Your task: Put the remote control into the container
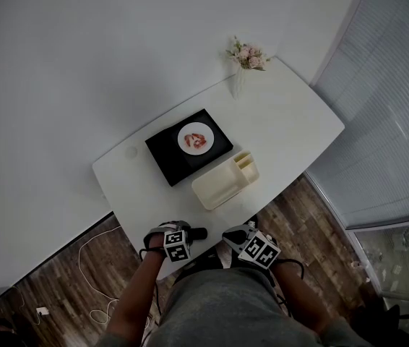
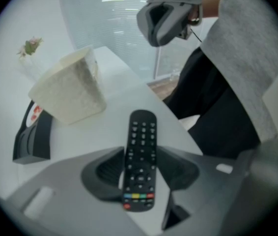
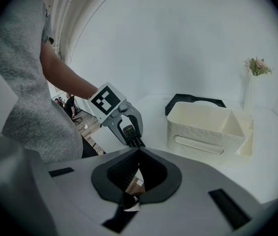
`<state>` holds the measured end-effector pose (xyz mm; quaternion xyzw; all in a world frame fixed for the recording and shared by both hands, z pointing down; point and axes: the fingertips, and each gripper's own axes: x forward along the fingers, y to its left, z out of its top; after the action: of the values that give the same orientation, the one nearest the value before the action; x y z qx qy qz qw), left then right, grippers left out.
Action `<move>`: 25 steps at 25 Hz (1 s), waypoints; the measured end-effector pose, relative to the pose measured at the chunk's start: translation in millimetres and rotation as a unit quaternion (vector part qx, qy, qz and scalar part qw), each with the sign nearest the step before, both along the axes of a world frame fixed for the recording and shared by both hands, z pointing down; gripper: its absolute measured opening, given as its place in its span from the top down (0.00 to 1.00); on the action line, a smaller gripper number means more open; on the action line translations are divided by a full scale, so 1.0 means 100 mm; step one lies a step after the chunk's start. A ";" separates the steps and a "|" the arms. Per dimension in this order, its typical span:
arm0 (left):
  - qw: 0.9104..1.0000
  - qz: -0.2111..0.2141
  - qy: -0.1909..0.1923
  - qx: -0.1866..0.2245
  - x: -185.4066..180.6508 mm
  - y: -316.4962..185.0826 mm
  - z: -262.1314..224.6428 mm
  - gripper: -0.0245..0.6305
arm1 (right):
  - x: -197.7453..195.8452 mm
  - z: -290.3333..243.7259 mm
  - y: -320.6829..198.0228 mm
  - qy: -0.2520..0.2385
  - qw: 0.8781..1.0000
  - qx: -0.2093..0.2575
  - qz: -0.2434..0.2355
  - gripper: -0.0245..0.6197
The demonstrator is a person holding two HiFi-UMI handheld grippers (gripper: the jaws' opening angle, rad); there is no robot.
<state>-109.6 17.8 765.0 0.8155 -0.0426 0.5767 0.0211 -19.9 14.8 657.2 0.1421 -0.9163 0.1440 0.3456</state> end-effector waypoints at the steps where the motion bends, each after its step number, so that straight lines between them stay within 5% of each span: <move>1: 1.000 -0.002 0.001 0.000 0.00 0.00 0.00 0.65 | -0.01 0.00 0.00 0.000 1.000 0.000 0.000 0.94; 20: 0.998 -0.060 0.026 -0.001 0.01 -0.05 -0.08 0.67 | 0.05 0.06 0.01 0.004 1.000 -0.005 0.003 0.94; 25: 0.991 -0.104 0.086 -0.014 0.17 -0.06 -0.33 0.67 | 0.09 0.09 -0.02 0.007 1.000 -0.005 0.011 0.94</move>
<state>-92.8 11.8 732.3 0.8528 -0.1169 0.4999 0.0963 -10.7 12.8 666.4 0.1521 -0.9114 0.1510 0.3514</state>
